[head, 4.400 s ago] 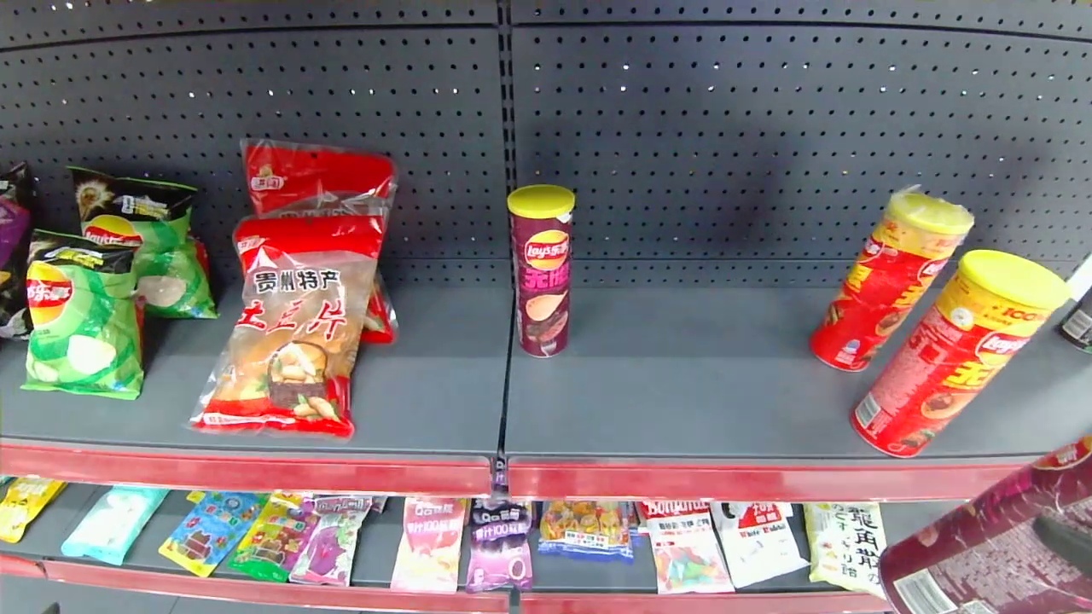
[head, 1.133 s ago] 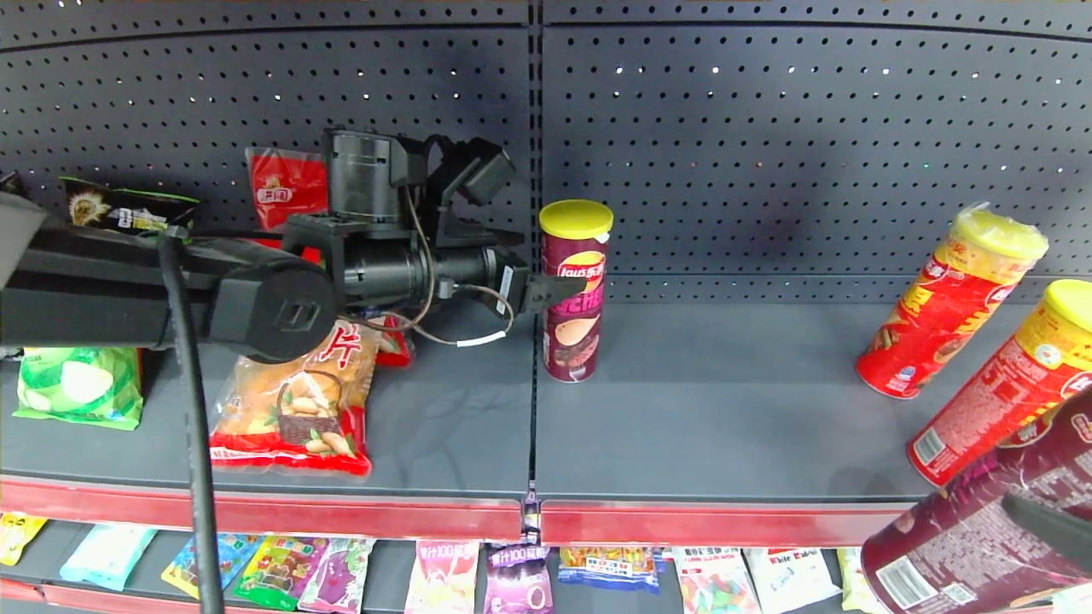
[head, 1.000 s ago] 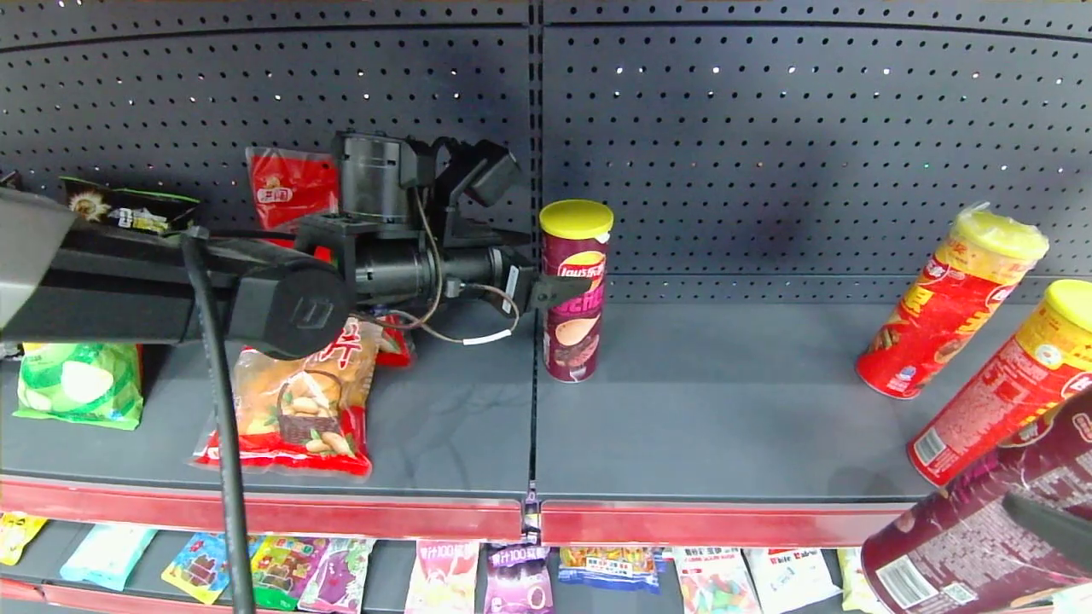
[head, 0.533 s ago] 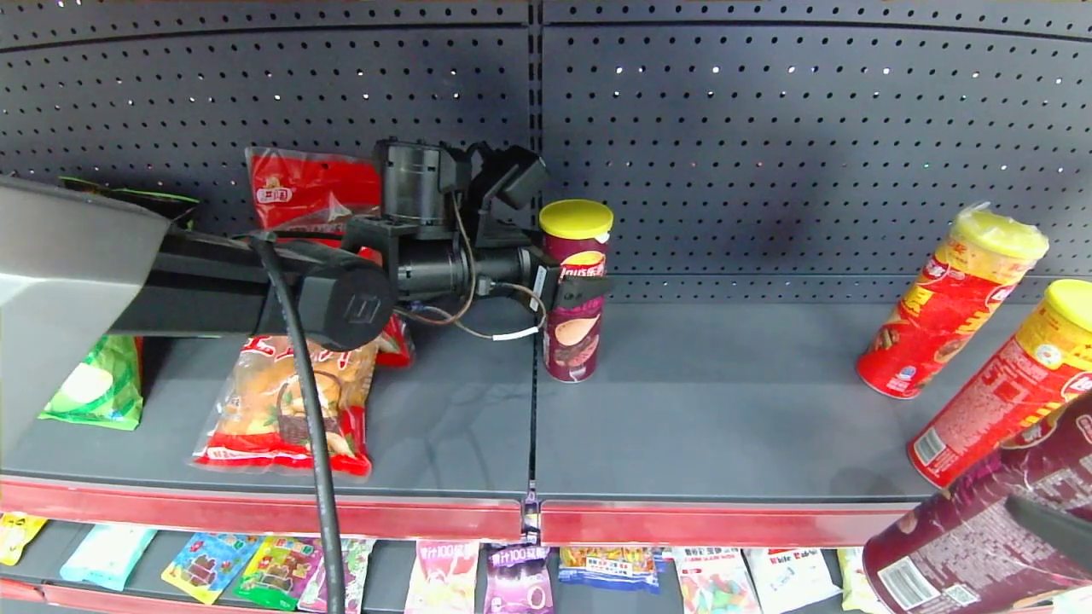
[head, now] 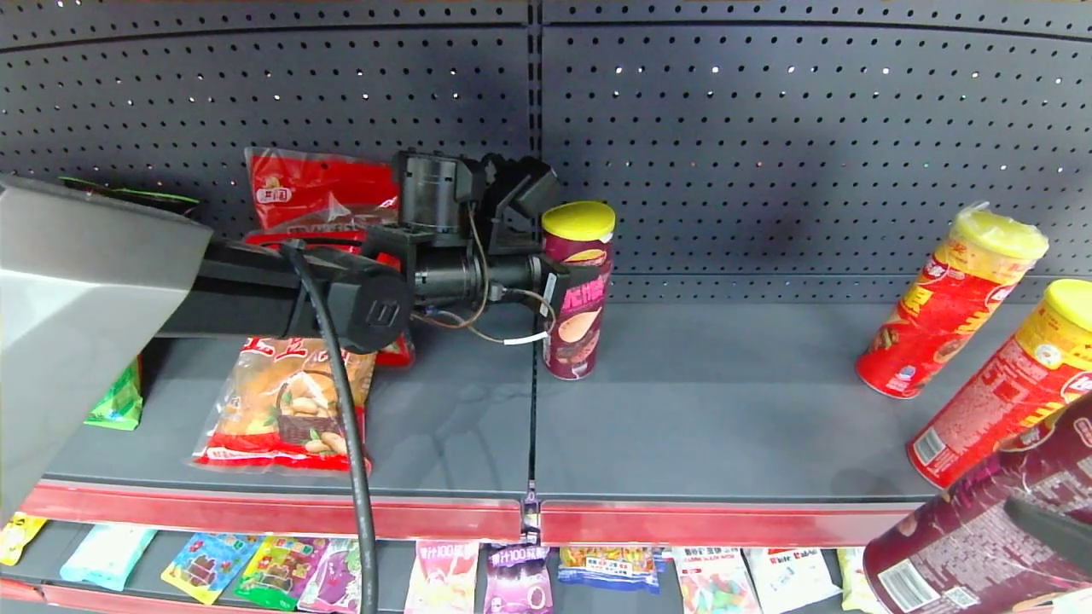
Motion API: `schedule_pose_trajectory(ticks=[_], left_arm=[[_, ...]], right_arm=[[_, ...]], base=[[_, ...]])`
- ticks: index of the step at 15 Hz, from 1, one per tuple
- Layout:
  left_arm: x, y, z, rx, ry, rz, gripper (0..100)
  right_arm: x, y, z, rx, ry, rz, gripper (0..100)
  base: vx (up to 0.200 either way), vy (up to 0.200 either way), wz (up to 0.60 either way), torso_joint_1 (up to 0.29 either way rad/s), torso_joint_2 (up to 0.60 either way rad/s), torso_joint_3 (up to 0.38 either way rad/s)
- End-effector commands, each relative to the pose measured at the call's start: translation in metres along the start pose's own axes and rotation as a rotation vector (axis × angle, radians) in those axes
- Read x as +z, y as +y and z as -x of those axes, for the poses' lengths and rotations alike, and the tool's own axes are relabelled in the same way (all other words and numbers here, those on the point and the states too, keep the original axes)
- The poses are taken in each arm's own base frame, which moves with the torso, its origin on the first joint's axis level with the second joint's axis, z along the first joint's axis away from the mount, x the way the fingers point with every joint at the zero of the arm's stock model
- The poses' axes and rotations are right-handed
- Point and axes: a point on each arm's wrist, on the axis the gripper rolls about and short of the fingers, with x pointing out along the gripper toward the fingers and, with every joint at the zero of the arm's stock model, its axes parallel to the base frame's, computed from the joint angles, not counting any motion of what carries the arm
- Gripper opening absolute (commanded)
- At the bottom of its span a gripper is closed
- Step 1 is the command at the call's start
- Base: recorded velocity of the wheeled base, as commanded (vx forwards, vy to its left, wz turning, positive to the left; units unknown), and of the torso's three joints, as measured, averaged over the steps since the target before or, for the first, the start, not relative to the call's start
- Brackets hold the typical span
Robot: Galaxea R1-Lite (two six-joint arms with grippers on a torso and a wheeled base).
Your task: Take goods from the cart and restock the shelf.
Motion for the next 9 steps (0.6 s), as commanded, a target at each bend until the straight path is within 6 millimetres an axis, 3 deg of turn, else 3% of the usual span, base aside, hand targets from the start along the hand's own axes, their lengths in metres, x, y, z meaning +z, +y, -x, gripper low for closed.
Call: schedule_pose_trajectory(ticks=[1,7,9], left_arm=[[0.002,-0.001,0.003,0.001,-0.004,-0.002,0],[0.020,-0.020,0.046,-0.101,-0.029,-0.001,0],[0.013,-0.042,0.063,-0.162,-0.001,0.010,0]], right_arm=[[0.000,0.000,0.000,0.002,0.001,0.000,0],[0.001,0.000,-0.001,0.002,0.001,0.000,0],[0.001,0.000,-0.001,0.002,0.001,0.000,0]], base=[[0.000,0.000,0.00,0.000,0.00,0.000],[0.000,0.000,0.00,0.000,0.00,0.000],[0.000,0.000,0.00,0.000,0.00,0.000]])
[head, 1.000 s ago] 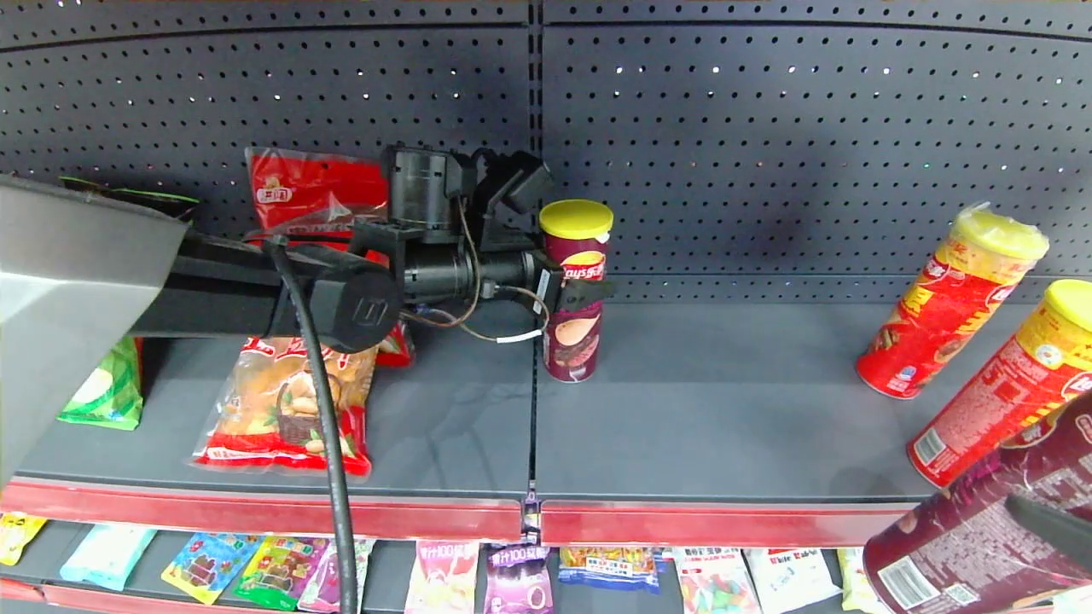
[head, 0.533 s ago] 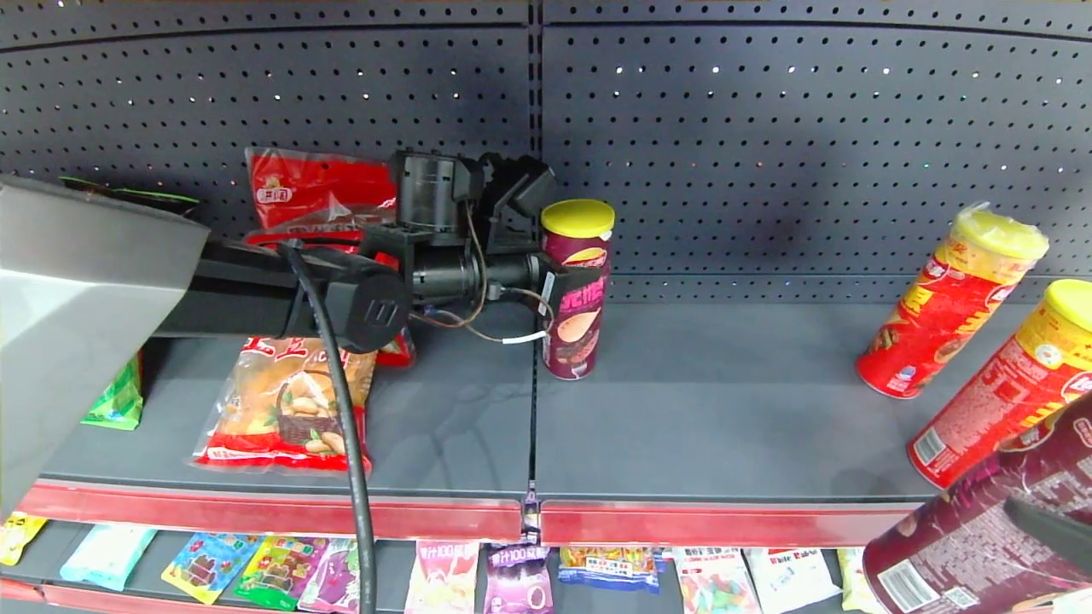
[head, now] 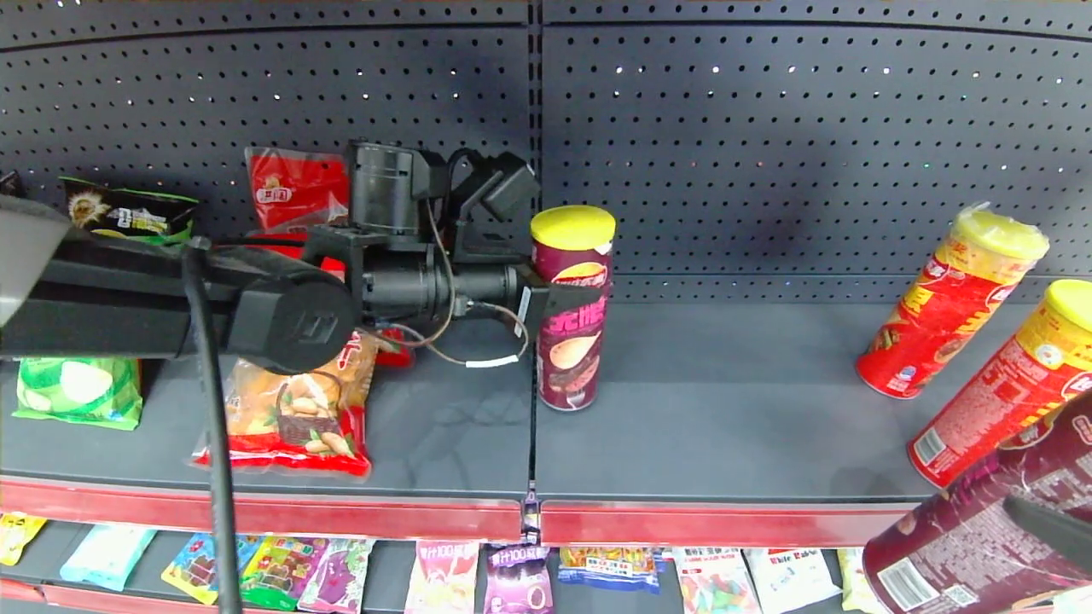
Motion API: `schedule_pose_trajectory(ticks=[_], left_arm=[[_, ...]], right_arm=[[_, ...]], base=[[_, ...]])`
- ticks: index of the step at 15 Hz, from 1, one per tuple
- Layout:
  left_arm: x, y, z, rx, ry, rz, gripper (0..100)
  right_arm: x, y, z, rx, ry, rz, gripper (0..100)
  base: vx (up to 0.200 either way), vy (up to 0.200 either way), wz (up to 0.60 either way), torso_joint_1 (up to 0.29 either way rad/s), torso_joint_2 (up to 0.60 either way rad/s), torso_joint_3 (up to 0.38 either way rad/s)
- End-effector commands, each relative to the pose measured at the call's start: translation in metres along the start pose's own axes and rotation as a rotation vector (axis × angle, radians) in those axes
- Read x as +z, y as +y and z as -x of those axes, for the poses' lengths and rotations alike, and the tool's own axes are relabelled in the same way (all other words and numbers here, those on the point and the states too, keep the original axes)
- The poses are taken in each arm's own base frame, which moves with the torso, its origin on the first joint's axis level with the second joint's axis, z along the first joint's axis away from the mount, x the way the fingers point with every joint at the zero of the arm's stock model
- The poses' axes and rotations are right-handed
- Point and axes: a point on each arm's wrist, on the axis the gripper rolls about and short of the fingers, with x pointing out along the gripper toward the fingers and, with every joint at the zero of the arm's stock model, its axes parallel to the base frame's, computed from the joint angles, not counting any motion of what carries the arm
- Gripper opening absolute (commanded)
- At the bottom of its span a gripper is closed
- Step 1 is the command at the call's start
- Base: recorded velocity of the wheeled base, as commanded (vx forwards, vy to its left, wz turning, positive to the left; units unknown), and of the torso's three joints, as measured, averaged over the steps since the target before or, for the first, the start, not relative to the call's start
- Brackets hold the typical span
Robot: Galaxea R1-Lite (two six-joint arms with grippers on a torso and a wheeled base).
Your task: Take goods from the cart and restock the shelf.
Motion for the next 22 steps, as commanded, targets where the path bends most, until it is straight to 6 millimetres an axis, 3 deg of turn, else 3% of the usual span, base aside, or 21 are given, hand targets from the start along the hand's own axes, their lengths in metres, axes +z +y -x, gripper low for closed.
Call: schedule_pose_trajectory(ticks=[1,8,22], left_arm=[[0.002,-0.027,0.019,-0.048,0.006,-0.004,0],[-0.011,-0.047,0.011,-0.106,0.052,0.012,0],[-0.023,-0.061,0.021,-0.135,0.070,0.041,0]], right_arm=[[0.001,0.000,0.000,0.001,-0.001,0.001,0],[0.001,0.000,0.000,0.002,-0.004,0.002,0],[0.004,-0.001,-0.002,0.003,-0.006,0.002,0]], base=[[0.000,0.000,0.00,0.000,0.00,0.000],[0.000,0.000,0.00,0.000,0.00,0.000],[0.000,0.000,0.00,0.000,0.00,0.000]])
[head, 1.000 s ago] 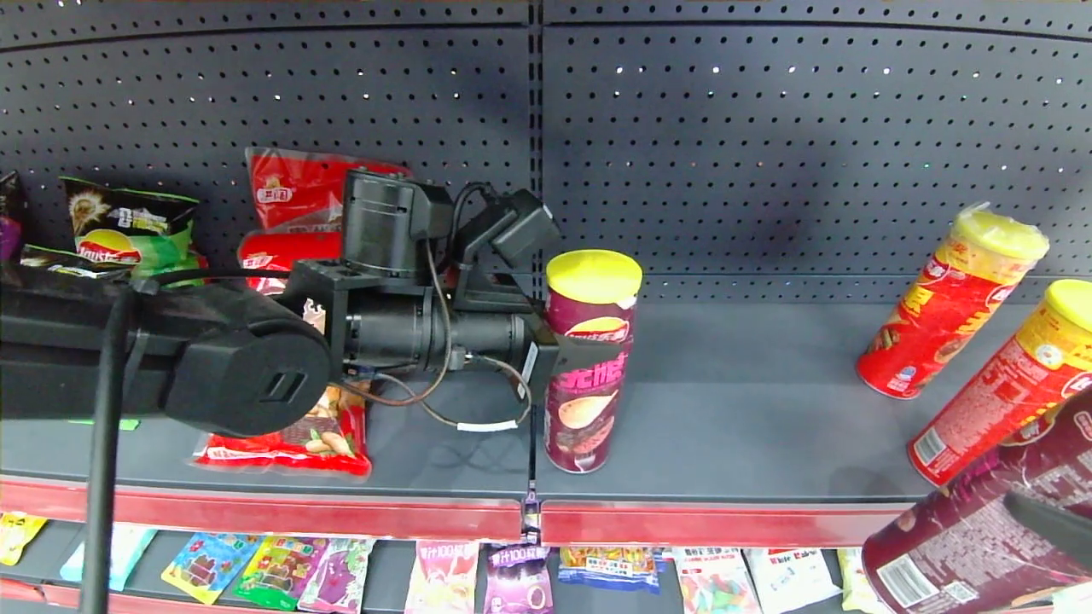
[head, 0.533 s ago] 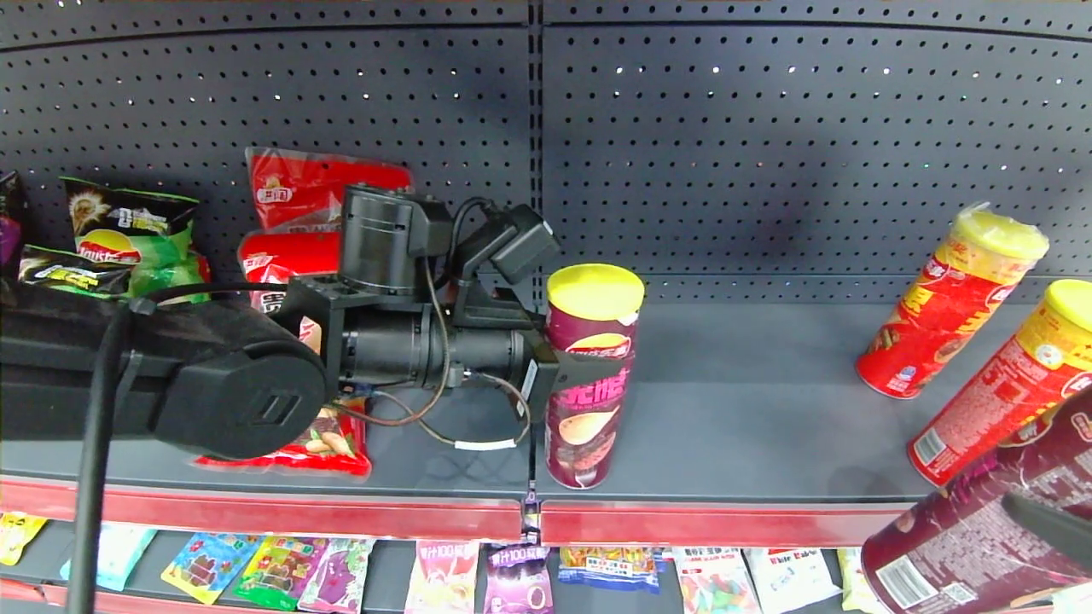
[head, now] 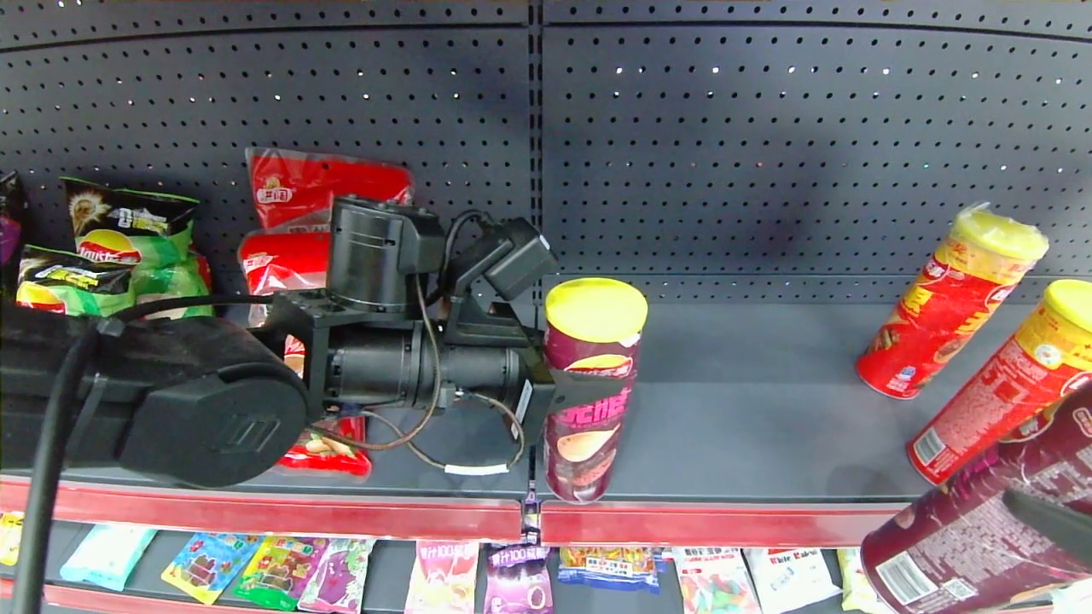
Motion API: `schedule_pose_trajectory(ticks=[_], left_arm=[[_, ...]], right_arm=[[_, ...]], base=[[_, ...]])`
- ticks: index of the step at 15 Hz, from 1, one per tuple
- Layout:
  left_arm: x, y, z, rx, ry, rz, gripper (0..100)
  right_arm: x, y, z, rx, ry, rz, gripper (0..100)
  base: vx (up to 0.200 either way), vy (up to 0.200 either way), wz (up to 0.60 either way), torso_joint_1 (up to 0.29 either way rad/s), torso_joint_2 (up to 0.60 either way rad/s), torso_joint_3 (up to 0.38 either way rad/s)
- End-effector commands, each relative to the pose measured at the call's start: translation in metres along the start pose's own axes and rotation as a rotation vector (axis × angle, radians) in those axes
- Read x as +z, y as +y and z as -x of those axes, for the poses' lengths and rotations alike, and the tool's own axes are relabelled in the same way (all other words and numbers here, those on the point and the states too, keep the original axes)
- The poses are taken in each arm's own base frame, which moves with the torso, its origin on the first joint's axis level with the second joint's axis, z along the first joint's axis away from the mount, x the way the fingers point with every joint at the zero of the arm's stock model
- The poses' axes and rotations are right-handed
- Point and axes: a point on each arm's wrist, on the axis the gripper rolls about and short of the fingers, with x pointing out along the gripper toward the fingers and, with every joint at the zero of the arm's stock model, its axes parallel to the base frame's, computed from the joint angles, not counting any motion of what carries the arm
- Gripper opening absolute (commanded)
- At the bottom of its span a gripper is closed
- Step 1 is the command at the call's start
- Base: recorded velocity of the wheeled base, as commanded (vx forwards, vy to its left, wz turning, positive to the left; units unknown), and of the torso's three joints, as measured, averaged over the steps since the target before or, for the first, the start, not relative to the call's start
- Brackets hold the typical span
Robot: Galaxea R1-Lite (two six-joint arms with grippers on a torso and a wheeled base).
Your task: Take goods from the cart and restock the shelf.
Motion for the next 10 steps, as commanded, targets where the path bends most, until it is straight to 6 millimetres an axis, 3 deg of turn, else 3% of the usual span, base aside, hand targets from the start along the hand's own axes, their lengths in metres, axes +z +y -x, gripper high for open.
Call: schedule_pose_trajectory(ticks=[1,4,5,7,10], left_arm=[[0.000,-0.001,0.001,-0.001,0.000,0.000,0],[0.000,-0.002,0.001,-0.002,0.001,-0.003,0],[0.001,-0.003,0.001,0.000,-0.005,-0.006,100],[0.001,-0.002,0.001,0.003,-0.017,-0.011,100],[-0.006,-0.006,0.007,0.006,-0.018,-0.007,100]], right_arm=[[0.001,0.000,-0.001,0.001,0.000,0.000,0],[0.003,0.000,-0.001,0.000,-0.003,0.002,0],[0.003,-0.001,-0.002,0.004,0.000,0.002,0],[0.009,-0.002,-0.006,0.006,0.003,0.003,0],[0.031,-0.009,-0.027,0.023,0.023,0.005,0]], base=[[0.000,0.000,0.00,0.000,0.00,0.000],[0.000,0.000,0.00,0.000,0.00,0.000],[0.000,0.000,0.00,0.000,0.00,0.000],[0.000,0.000,0.00,0.000,0.00,0.000],[0.000,0.000,0.00,0.000,0.00,0.000]])
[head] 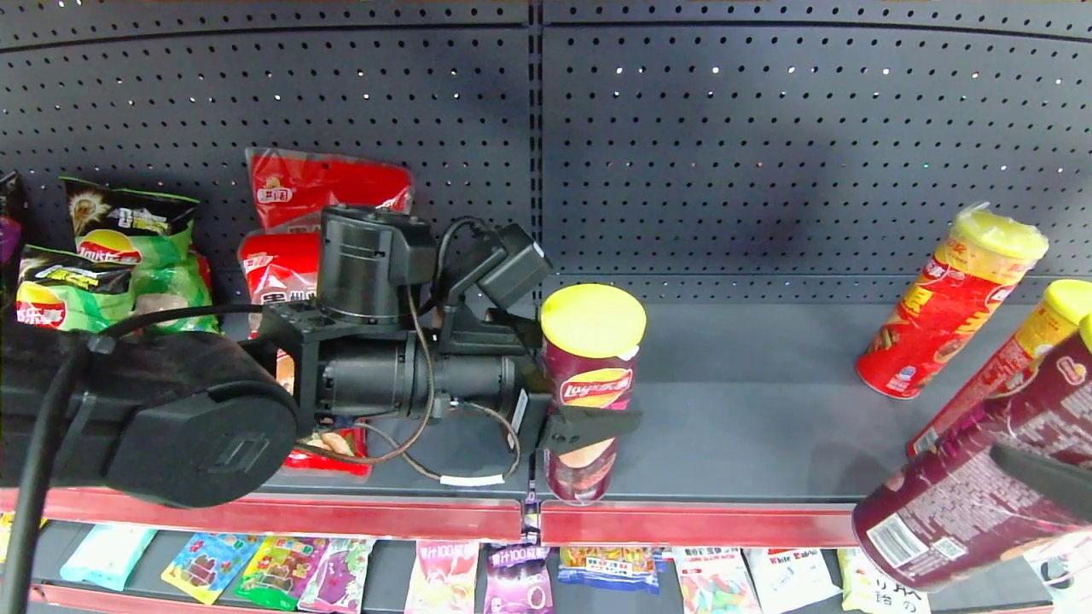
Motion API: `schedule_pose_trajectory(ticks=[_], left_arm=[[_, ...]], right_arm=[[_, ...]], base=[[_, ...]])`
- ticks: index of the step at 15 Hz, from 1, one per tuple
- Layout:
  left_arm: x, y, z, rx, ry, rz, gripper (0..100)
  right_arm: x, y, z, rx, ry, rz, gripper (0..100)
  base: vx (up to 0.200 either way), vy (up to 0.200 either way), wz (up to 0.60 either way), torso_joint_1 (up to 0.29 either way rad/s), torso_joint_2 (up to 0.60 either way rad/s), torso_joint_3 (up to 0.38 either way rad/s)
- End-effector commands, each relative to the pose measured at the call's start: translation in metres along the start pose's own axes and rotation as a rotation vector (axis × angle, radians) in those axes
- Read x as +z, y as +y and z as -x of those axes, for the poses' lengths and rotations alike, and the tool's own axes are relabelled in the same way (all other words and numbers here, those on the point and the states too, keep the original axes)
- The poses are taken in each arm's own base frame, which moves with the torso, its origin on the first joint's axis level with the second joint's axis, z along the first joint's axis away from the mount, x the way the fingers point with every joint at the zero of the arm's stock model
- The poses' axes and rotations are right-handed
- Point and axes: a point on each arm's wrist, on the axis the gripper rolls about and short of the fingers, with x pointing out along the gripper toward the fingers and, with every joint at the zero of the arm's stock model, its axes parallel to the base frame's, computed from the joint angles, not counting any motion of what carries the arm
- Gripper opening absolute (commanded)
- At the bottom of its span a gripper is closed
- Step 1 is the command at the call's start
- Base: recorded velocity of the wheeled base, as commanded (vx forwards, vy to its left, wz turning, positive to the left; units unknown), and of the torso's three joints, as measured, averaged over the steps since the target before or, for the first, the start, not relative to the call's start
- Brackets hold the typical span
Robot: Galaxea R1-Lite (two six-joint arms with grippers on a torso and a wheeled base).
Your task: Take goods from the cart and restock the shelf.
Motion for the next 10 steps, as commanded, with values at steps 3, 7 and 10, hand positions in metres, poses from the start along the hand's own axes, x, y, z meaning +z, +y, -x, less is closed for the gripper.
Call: schedule_pose_trajectory(ticks=[3,7,10], left_arm=[[-0.012,-0.006,0.023,0.031,-0.003,0.006,100],[-0.031,-0.016,0.053,0.103,0.016,0.025,100],[-0.046,-0.029,0.074,0.140,0.045,0.045,100]], right_arm=[[0.039,-0.012,-0.054,0.053,0.053,0.009,0],[0.063,-0.027,-0.113,0.066,0.080,0.012,0],[0.069,-0.016,-0.151,0.144,0.108,0.026,0]], base=[[0.000,0.000,0.00,0.000,0.00,0.000],[0.000,0.000,0.00,0.000,0.00,0.000],[0.000,0.000,0.00,0.000,0.00,0.000]])
